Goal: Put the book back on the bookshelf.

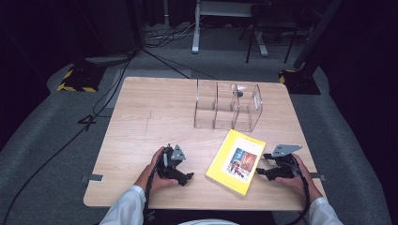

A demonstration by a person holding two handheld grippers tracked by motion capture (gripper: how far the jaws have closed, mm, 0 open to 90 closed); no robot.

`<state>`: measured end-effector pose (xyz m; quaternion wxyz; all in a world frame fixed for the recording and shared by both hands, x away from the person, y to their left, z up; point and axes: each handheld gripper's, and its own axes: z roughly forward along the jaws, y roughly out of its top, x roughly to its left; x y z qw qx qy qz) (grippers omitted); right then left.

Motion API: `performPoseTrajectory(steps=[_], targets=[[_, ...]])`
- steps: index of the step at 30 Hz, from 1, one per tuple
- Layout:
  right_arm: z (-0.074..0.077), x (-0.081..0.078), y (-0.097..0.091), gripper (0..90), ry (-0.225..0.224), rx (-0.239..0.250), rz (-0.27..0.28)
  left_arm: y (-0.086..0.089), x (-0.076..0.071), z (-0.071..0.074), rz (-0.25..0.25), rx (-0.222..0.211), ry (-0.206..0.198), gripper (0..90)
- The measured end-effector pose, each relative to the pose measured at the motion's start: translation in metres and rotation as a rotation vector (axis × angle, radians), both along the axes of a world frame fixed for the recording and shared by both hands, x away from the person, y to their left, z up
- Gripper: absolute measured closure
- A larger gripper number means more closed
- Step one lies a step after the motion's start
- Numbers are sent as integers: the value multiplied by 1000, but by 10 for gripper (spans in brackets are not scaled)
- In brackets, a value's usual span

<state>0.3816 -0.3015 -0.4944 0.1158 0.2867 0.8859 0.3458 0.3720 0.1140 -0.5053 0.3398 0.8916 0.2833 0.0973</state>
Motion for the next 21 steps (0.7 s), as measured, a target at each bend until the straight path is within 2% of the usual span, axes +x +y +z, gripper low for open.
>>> performPoseTrajectory(steps=[2, 4, 6, 9, 12, 14, 17, 21], targets=[[2, 2, 3, 304, -4, 13, 2, -6, 8, 0, -2, 3, 1, 3], [5, 6, 6, 290, -8, 19, 9, -13, 12, 0, -13, 0, 1, 3], [6, 10, 8, 289, -2, 36, 13, -20, 14, 0, -34, 0, 0, 4], [6, 11, 8, 301, 13, 35, 16, -30, 15, 0, -60, -2, 1, 3], [5, 6, 6, 355, 2, -47, 29, -38, 14, 0, -85, -6, 2, 4], [6, 6, 5, 419, 27, -53, 39, -40, 14, 0, -86, -5, 0, 3], [11, 8, 12, 468, 55, -95, 45, -41, 14, 0, -88, -6, -2, 4], [14, 12, 15, 480, 92, -121, 64, -41, 14, 0, -96, -8, -4, 7]])
